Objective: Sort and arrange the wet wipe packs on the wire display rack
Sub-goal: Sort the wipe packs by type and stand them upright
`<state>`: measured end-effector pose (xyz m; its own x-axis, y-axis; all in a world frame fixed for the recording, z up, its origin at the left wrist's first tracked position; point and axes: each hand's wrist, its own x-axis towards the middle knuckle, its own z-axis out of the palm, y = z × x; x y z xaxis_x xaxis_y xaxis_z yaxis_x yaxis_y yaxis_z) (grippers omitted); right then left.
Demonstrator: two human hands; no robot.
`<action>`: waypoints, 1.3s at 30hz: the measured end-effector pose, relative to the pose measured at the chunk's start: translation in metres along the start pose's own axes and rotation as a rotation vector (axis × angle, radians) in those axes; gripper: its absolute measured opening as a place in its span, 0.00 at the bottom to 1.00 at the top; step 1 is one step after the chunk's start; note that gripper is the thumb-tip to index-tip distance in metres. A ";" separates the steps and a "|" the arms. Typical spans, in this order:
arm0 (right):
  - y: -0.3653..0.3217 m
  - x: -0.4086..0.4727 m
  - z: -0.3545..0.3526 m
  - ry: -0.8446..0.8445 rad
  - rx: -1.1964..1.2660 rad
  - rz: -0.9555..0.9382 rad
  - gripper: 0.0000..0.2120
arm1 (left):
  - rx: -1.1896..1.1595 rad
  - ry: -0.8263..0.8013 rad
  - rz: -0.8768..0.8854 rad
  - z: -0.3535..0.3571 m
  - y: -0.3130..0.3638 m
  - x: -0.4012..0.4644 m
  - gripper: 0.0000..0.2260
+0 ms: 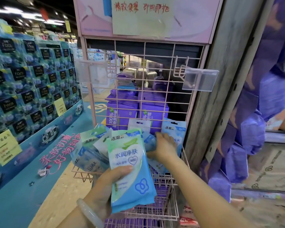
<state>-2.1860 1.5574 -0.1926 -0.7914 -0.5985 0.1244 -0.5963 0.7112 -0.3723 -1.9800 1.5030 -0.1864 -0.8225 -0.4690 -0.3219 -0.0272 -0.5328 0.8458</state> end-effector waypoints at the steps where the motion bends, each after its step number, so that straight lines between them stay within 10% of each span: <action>1: -0.002 -0.001 0.000 -0.002 -0.041 -0.007 0.34 | 0.001 -0.018 -0.001 0.000 0.000 0.001 0.28; 8: 0.044 -0.004 -0.014 0.260 0.490 0.135 0.30 | -0.029 -0.146 -0.051 0.001 0.005 0.008 0.07; 16: 0.064 -0.003 -0.014 0.231 0.755 0.235 0.32 | -0.013 -0.146 0.008 0.022 0.007 0.020 0.13; 22: 0.063 -0.003 -0.013 0.165 0.440 0.174 0.43 | -0.010 -0.145 -0.034 0.014 -0.001 0.025 0.19; 30: 0.041 -0.009 -0.001 0.097 0.560 -0.055 0.30 | -0.026 -0.177 -0.034 0.012 0.001 0.023 0.20; 39: 0.088 -0.044 -0.063 0.330 1.514 -0.045 0.20 | -0.030 -0.210 0.036 0.028 0.012 0.039 0.07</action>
<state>-2.2119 1.6701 -0.1729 -0.8919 -0.3589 0.2753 -0.0923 -0.4514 -0.8875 -2.0280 1.4985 -0.1771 -0.9229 -0.3328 -0.1935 0.0186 -0.5406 0.8411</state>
